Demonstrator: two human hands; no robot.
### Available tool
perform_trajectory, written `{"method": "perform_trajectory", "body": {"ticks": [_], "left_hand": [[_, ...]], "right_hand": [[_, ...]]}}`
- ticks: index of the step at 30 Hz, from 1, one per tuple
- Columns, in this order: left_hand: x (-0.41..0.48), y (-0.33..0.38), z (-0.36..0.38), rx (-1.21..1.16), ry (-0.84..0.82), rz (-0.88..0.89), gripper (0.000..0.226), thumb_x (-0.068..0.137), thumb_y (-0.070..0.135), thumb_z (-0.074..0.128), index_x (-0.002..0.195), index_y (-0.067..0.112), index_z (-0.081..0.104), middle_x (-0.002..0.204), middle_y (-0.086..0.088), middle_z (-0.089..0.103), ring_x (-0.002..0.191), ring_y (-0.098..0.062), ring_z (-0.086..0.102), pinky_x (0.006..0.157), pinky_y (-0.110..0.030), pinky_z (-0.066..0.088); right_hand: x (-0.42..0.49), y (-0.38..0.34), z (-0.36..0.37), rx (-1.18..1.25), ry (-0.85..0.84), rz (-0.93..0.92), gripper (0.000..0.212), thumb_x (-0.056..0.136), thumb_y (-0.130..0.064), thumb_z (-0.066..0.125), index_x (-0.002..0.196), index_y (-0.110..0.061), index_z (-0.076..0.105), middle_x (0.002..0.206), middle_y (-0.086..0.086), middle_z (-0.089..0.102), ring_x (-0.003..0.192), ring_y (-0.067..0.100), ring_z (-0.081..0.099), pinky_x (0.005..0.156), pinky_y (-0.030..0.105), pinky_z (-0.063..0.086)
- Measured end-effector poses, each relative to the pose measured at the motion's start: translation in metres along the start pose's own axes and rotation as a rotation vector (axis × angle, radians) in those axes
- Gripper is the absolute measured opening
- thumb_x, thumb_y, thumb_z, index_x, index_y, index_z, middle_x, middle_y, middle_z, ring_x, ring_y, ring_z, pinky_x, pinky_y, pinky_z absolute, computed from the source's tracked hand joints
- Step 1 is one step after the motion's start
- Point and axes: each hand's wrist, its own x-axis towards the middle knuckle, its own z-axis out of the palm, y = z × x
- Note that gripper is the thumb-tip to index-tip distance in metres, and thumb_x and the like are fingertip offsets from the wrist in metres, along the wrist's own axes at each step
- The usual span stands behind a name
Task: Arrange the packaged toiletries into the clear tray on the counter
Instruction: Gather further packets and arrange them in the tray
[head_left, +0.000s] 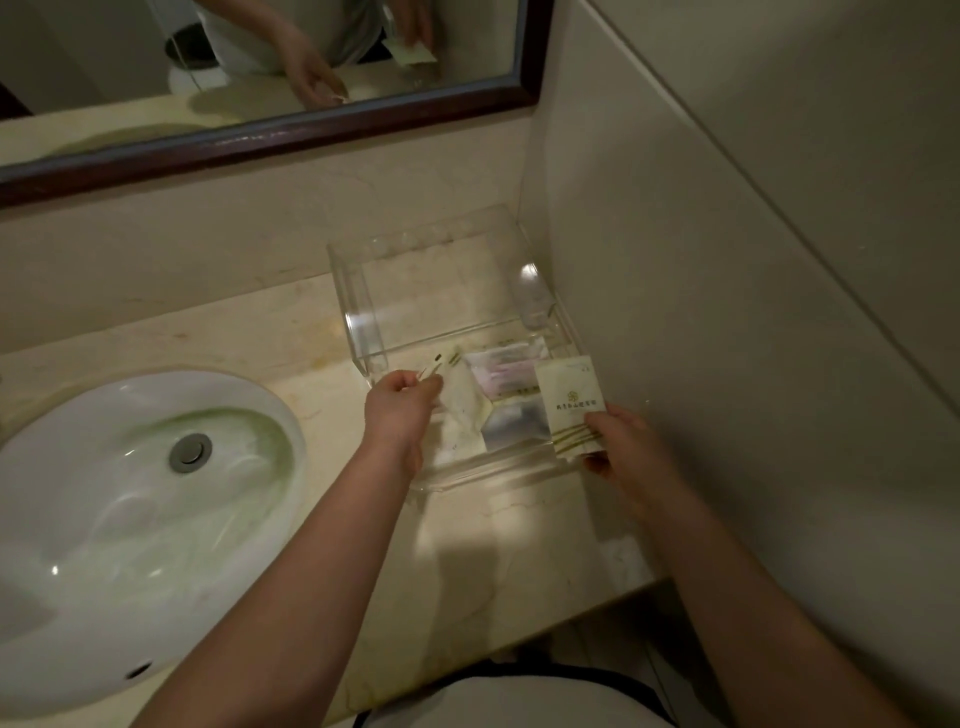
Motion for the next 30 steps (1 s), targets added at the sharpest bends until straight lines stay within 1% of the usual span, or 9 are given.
{"method": "perform_trajectory", "body": {"ticks": [7,11,13,17,21,24,26,28,30], "left_hand": [[-0.015,0.002,-0.008,-0.276,-0.115,-0.150,0.016,0.089,-0.006,0.055,0.100,0.004,0.051,0.085,-0.020,0.063,0.061,-0.015,0.072,0.053,-0.021,0.058],[-0.022,-0.010,-0.003,-0.300,-0.167,-0.195,0.017,0.089,-0.010,0.052,0.100,0.003,0.050,0.094,-0.024,0.063,0.068,-0.019,0.073,0.066,-0.028,0.061],[-0.025,-0.014,0.001,-0.292,-0.214,-0.197,0.014,0.088,-0.008,0.053,0.092,0.006,0.052,0.092,-0.021,0.067,0.074,-0.020,0.074,0.072,-0.031,0.061],[-0.024,-0.017,0.008,-0.238,-0.287,-0.183,0.020,0.086,-0.006,0.054,0.079,0.012,0.058,0.078,-0.008,0.073,0.078,-0.017,0.071,0.079,-0.034,0.057],[-0.023,-0.023,0.018,-0.240,-0.310,-0.259,0.019,0.086,-0.009,0.054,0.089,0.009,0.056,0.090,-0.015,0.069,0.078,-0.022,0.071,0.067,-0.030,0.060],[-0.022,-0.027,0.024,-0.057,-0.227,-0.205,0.020,0.083,-0.010,0.057,0.094,0.006,0.050,0.081,-0.012,0.063,0.064,-0.020,0.069,0.048,-0.025,0.055],[-0.022,-0.031,0.025,0.286,-0.124,-0.011,0.024,0.080,-0.002,0.061,0.101,0.006,0.053,0.077,-0.006,0.064,0.058,-0.018,0.067,0.051,-0.026,0.052],[-0.024,-0.037,0.025,0.625,-0.053,0.217,0.043,0.077,0.010,0.066,0.119,0.011,0.053,0.087,-0.004,0.067,0.071,-0.023,0.069,0.064,-0.031,0.053],[-0.028,-0.039,0.026,0.810,-0.021,0.343,0.057,0.080,0.015,0.064,0.133,0.017,0.044,0.097,-0.004,0.067,0.086,-0.027,0.067,0.064,-0.030,0.047]], "right_hand": [[0.003,-0.007,-0.002,-0.047,-0.015,-0.041,0.017,0.095,-0.013,0.054,0.093,-0.024,0.067,0.090,0.002,0.072,0.082,0.017,0.066,0.079,0.037,0.054],[0.005,-0.010,0.002,-0.055,0.102,-0.224,0.022,0.089,-0.003,0.060,0.089,-0.023,0.067,0.083,-0.003,0.071,0.068,0.008,0.067,0.056,0.020,0.054],[0.005,-0.008,0.007,-0.072,0.176,-0.325,0.036,0.082,0.009,0.058,0.077,-0.025,0.068,0.081,-0.002,0.069,0.074,0.015,0.065,0.062,0.018,0.053],[0.006,-0.003,0.015,0.008,0.226,-0.410,0.046,0.072,0.024,0.046,0.074,-0.014,0.071,0.118,0.002,0.062,0.107,0.016,0.059,0.093,0.029,0.049],[0.004,-0.005,0.015,0.069,0.247,-0.364,0.055,0.070,0.024,0.039,0.077,-0.018,0.074,0.104,0.010,0.071,0.089,0.017,0.068,0.082,0.034,0.057],[0.003,-0.008,0.012,0.053,0.224,-0.324,0.055,0.073,0.022,0.039,0.081,-0.020,0.074,0.085,0.008,0.072,0.063,0.007,0.066,0.058,0.019,0.055],[0.006,-0.007,0.012,0.029,0.183,-0.316,0.051,0.077,0.020,0.043,0.083,-0.020,0.074,0.085,0.005,0.072,0.063,0.004,0.068,0.056,0.015,0.053],[0.006,-0.005,0.013,0.002,0.134,-0.305,0.047,0.080,0.017,0.047,0.088,-0.021,0.075,0.090,0.004,0.072,0.071,0.008,0.071,0.059,0.018,0.054],[0.005,-0.003,0.013,0.033,0.094,-0.294,0.043,0.083,0.015,0.046,0.095,-0.015,0.073,0.096,0.007,0.071,0.076,0.013,0.070,0.059,0.018,0.054]]}}
